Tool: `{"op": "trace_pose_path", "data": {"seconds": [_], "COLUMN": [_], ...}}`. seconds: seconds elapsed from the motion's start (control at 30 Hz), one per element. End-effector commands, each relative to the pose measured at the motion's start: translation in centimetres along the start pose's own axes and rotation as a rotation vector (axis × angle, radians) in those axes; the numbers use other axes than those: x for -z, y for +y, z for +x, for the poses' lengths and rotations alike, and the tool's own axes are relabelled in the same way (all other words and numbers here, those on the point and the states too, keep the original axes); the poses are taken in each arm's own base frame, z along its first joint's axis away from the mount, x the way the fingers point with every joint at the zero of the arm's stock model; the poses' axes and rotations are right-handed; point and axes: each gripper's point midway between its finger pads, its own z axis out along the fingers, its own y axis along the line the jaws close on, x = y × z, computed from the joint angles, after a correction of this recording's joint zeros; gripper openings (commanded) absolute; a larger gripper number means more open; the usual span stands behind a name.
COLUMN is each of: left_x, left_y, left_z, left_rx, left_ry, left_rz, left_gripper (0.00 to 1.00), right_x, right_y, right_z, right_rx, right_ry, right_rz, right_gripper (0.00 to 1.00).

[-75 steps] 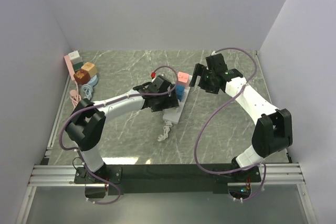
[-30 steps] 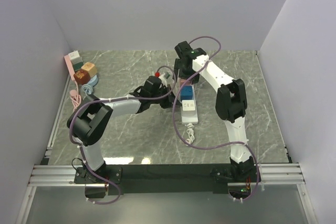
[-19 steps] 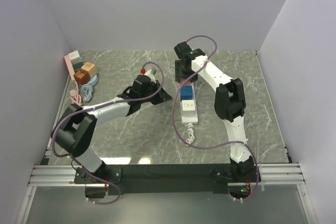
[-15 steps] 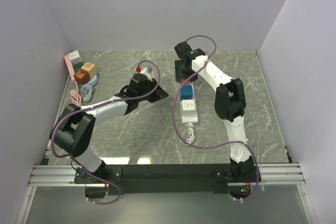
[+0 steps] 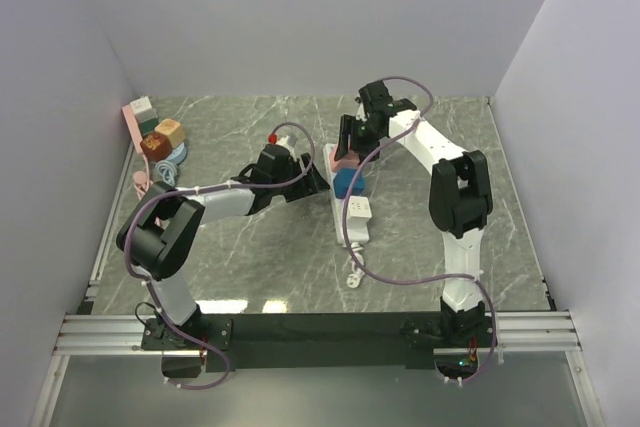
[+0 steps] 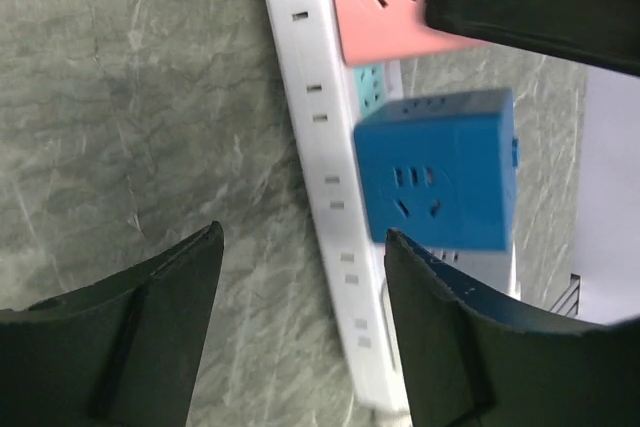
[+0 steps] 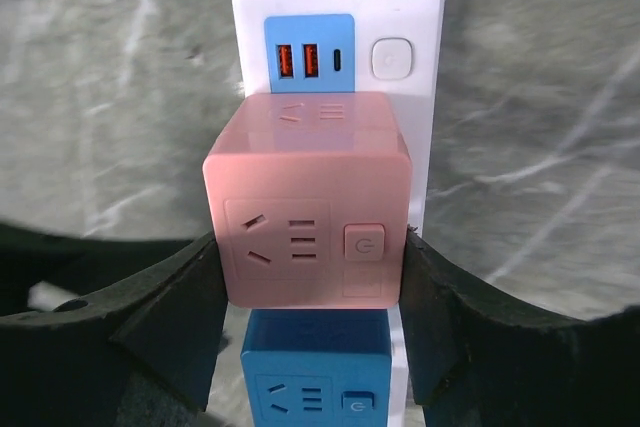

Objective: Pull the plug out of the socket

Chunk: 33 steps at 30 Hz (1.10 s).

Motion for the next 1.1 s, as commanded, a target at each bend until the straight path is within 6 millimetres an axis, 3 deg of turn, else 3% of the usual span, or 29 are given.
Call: {"op": "trace_pose_path", "data": {"seconds": [0.0,0.13,0.43,0.77,0.87,1.07], "left_x": [-0.4,-0.3,-2.2,-3.9,-4.6,-5.6], "left_y": [-2.2,-3.2,-1.0,1.5,1.3,1.6], "left_z": [-1.8,-2.5,-2.9,-2.0,-1.6,0.1], "left_rx": [-0.043,-0.04,-0.03,-0.001,0.003,0.011], "left_ry": [-0.053,-0.088,-0.099,-0.084,-0.064,-0.012], "left_rz": [0.077,0.12,0.029,-0.043,-0.022,-0.01], "left_gripper": [0.72,0.73,0.72,0.68,0.61,0.33], "right_x": [3.8,3.2,3.3,3.9,3.9,3.6], "right_y": [5.9,6.2,7.1,7.8,8.1,8.4], "right_z": [-1.8,-0.6,1.5,1.6,1.6,1.6], "right_rx": [-0.053,-0.076,-0.091,-0.096,-0.103,-0.102], "right_ry": [-0.041,0.001,0.059,0.061,0.067,0.073], "right_rz": [-0.304,-0.35,-0.448,-0.494,-0.513,-0.524], "right_gripper": [0.0,0.0,0.0,0.0,0.0,0.0]}}
